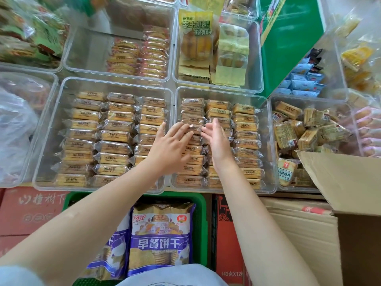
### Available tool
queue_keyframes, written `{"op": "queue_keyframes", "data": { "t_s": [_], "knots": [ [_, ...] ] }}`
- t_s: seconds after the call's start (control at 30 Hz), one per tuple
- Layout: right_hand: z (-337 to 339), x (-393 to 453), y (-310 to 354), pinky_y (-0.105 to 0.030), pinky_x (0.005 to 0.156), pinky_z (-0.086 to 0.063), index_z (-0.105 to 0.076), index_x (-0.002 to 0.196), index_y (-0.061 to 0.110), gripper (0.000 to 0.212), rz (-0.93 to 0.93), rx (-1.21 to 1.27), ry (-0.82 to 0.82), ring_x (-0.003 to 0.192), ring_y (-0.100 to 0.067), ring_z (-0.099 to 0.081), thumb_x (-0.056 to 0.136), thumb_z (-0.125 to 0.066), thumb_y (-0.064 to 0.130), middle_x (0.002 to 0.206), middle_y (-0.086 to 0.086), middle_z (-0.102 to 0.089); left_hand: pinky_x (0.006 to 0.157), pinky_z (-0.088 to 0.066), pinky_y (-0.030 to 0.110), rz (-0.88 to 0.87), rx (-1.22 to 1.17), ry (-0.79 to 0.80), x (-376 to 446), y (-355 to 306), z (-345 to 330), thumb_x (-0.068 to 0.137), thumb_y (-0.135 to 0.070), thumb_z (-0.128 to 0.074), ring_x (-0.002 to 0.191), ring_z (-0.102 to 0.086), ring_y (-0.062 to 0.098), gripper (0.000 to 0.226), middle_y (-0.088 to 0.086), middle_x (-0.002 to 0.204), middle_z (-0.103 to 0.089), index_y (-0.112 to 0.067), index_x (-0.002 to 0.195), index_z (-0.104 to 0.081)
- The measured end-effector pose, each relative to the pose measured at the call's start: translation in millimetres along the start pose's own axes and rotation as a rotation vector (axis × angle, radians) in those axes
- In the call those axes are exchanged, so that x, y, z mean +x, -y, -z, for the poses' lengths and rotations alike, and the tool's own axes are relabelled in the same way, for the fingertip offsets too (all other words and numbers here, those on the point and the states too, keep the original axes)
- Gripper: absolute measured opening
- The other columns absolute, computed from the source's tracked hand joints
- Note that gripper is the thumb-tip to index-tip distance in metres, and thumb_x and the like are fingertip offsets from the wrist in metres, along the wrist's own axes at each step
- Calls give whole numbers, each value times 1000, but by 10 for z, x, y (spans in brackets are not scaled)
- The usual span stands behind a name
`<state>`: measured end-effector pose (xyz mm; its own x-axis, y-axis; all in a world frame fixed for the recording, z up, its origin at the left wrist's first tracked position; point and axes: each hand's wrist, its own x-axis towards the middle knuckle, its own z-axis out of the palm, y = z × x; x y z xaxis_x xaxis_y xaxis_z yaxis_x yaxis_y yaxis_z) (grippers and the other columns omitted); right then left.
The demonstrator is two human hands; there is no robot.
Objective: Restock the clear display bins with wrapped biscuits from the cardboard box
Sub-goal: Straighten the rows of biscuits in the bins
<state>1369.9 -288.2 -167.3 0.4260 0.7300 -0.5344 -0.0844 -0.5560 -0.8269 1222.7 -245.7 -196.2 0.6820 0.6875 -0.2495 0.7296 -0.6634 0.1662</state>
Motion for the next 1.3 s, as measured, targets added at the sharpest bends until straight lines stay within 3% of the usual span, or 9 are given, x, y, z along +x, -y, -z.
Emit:
{"op": "queue_keyframes", "data": {
  "t_s": [0.1, 0.17, 0.3, 0.47, 0.67, 0.87, 1.03, 1.17, 1.3],
  "knots": [
    [35, 40, 60, -16, 84, -39, -45, 146, 12, 61, -8, -10, 40, 118, -16, -62, 106, -29, 55, 134, -7, -62, 123, 4, 57, 2, -23, -21, -1, -6, -21, 99, -55, -32, 156, 2, 16, 69, -2, 169, -11, -27, 160, -20],
    [83, 89, 108, -17, 77, -37, -46, 143, 12, 58, 5, -27, 5, 113, -17, -65, 107, -26, 53, 128, -7, -65, 122, 5, 58, -4, -8, -5, -3, 1, -14, 99, -56, -30, 156, 5, 16, 69, -3, 169, -7, -29, 161, -16],
    [102, 159, 140, -33, 101, -44, -49, 137, 12, 50, 67, -22, -108, 119, -17, -60, 109, -27, 46, 130, -6, -62, 122, 9, 58, 0, 12, 40, 38, 1, 21, 101, -56, -27, 154, 15, 15, 68, -4, 169, 3, -31, 161, -8],
    [50, 139, 121, -38, 111, -40, -50, 135, 17, 47, 84, -69, -83, 125, -17, -55, 108, -29, 49, 134, -2, -58, 121, 2, 62, 4, -8, 48, 143, -6, 36, 101, -56, -32, 154, 16, 20, 65, -1, 169, 7, -33, 160, -18],
    [-32, 33, 190, -28, 99, -27, -36, 149, 25, 53, 67, -188, 60, 122, -7, -38, 106, -29, 54, 139, 8, -45, 122, -2, 61, 11, -65, -5, 178, 9, 20, 100, -51, -36, 156, 6, 20, 58, 2, 170, -6, -35, 156, -31],
    [-110, 87, 219, -26, 89, -35, -40, 147, 21, 54, 83, -233, 74, 121, -11, -45, 102, -44, 50, 136, 5, -50, 123, -8, 55, 13, -149, -87, 157, 22, -30, 96, -45, -45, 155, -6, 19, 60, 2, 167, -21, -30, 153, -37],
    [-84, 185, 278, -28, 93, -38, -46, 143, 24, 50, 97, -234, 110, 121, -11, -50, 101, -43, 51, 133, 6, -55, 123, -8, 56, 24, -94, -57, 178, 6, -17, 96, -48, -40, 156, -1, 18, 68, 0, 169, -12, -30, 159, -22],
    [-22, 225, 273, -16, 76, -34, -46, 139, 26, 42, 35, -121, 68, 121, -14, -52, 105, -37, 49, 127, 6, -55, 123, -1, 59, 21, -8, 36, 217, -19, 67, 100, -49, -32, 156, 3, 22, 66, 0, 170, -4, -34, 161, -12],
    [-32, 243, 255, -26, 95, -30, -41, 149, 24, 56, -8, -101, 126, 131, -13, -47, 104, -33, 56, 146, 2, -50, 122, -1, 61, 8, 22, 62, 283, 3, 101, 101, -53, -28, 156, -1, 24, 64, 0, 170, -6, -37, 160, -13]
  ]
}}
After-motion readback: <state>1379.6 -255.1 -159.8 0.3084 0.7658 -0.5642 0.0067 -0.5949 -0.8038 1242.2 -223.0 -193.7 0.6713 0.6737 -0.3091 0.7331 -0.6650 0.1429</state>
